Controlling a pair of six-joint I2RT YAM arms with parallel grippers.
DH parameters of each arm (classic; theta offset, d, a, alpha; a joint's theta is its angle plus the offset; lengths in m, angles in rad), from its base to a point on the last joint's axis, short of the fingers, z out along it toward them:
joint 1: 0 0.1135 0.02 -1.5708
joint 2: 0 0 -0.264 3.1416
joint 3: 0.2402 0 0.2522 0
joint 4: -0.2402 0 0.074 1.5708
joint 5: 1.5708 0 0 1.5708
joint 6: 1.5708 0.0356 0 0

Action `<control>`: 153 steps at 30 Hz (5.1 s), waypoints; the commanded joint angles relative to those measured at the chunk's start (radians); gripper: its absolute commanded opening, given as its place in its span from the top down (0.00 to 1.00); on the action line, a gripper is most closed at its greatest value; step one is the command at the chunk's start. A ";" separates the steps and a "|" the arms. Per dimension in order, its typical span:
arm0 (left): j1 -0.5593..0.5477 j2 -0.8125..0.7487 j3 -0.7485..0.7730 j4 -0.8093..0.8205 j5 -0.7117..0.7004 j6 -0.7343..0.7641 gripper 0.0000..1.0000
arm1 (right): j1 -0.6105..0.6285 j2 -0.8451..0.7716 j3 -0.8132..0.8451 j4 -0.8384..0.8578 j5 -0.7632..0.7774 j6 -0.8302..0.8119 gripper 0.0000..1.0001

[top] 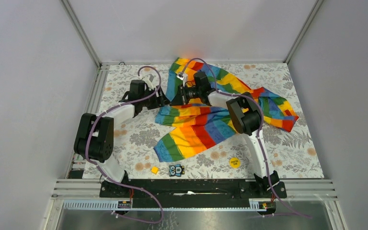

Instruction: Zip up the jacket

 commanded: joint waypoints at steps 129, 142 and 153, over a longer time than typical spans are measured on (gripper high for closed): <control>-0.022 -0.171 -0.065 -0.124 0.195 0.130 0.57 | 0.128 -0.337 0.037 -0.675 0.260 -0.292 1.00; -0.022 -0.143 -0.087 -0.061 0.268 0.093 0.67 | 0.127 -0.340 0.034 -0.671 0.254 -0.287 1.00; -0.013 -0.157 -0.105 -0.072 0.210 0.100 0.90 | 0.126 -0.337 0.039 -0.670 0.245 -0.284 1.00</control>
